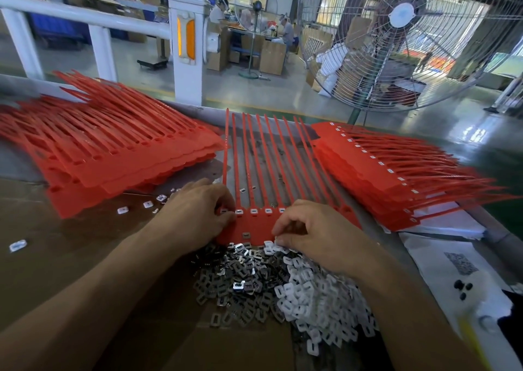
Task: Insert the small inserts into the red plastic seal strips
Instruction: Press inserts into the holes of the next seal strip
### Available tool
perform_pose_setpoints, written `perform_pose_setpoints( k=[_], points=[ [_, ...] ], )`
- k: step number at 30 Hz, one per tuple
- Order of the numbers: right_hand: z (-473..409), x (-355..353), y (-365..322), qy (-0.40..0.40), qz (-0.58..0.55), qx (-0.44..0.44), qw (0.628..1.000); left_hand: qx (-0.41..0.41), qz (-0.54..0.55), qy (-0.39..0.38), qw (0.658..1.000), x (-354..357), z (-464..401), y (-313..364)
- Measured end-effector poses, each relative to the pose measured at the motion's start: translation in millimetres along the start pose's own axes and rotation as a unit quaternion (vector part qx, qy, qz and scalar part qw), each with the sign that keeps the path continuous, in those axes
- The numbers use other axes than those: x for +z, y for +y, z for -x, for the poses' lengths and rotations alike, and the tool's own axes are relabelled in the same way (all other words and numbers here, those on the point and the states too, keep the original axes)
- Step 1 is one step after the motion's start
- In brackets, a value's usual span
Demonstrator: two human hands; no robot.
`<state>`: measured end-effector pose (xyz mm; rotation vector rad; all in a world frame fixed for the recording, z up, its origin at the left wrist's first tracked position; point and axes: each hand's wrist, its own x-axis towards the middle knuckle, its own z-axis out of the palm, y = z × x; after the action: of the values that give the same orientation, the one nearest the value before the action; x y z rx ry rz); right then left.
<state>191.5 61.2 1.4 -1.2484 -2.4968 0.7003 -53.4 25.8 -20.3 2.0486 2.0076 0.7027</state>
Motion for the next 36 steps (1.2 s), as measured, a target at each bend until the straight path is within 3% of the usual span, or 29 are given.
perform_pose_setpoints(
  k=[10, 16, 22, 36],
  points=[
    [2, 0, 3, 0.002, -0.048, 0.002, 0.999, 0.002, 0.003, 0.004, 1.000, 1, 0, 0],
    [3, -3, 7, 0.106, -0.126, 0.012, 0.986, 0.003, 0.007, 0.004, 1.000, 1, 0, -1],
    [0, -8, 21, 0.182, -0.152, 0.099, 0.966, 0.002, 0.007, 0.001, 1.000, 0, 0, -1],
    [-12, -7, 44, 0.232, -0.088, 0.127, 0.960, 0.001, 0.008, 0.000, 1.000, 0, 0, -1]
  ],
)
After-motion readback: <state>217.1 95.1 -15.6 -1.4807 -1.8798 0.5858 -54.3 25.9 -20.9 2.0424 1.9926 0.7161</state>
